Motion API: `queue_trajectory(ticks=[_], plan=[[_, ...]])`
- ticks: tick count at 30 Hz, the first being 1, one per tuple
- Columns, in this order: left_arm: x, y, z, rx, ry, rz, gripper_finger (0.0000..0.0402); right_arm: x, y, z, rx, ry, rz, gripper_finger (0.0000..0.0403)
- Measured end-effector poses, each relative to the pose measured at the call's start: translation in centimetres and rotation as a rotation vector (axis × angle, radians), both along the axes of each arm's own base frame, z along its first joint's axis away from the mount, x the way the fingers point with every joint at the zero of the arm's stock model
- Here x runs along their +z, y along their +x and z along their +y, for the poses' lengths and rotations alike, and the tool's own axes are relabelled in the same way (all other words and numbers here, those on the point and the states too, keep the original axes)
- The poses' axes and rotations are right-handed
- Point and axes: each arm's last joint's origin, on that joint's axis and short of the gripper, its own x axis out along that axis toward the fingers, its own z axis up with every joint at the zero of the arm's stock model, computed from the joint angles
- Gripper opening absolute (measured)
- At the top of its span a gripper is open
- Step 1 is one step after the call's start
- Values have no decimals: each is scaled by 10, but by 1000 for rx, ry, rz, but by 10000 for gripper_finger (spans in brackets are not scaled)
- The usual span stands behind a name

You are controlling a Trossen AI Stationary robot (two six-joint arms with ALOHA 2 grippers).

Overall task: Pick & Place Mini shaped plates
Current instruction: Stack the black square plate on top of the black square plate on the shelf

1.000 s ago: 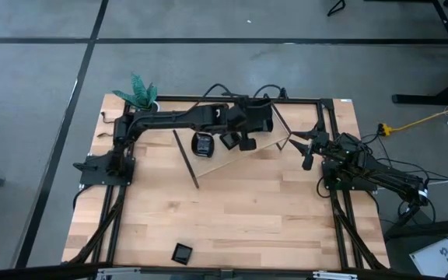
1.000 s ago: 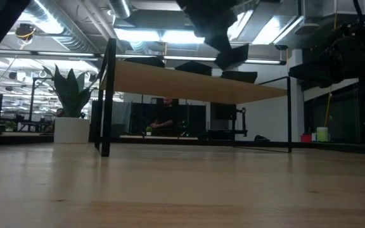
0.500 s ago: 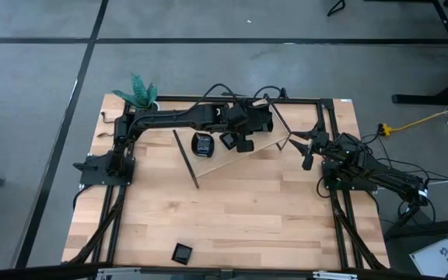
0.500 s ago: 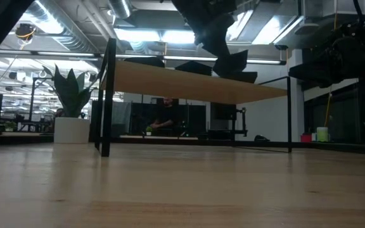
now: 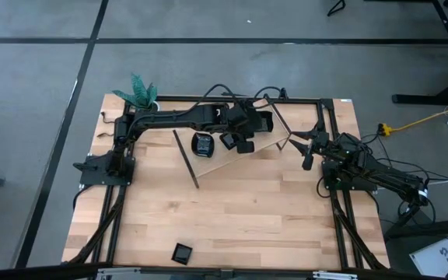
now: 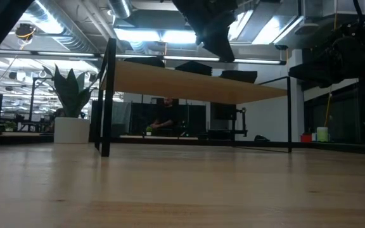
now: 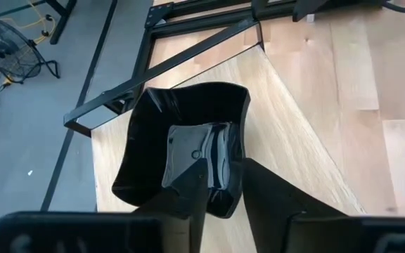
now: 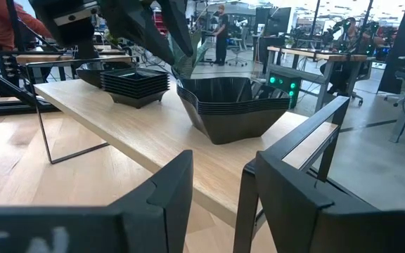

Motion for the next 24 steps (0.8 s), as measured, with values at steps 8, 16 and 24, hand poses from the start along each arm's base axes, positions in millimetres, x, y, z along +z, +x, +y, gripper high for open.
queue_trajectory(ticks=[8,16,24], plan=[[0,2,-16,6,-26,-15,116,0,0,0,0,0,0,154],[1,5,-50,49,89,-6,119,0,0,0,0,0,0,154],[-3,-5,-93,113,169,68,120,0,0,0,0,0,0,154]])
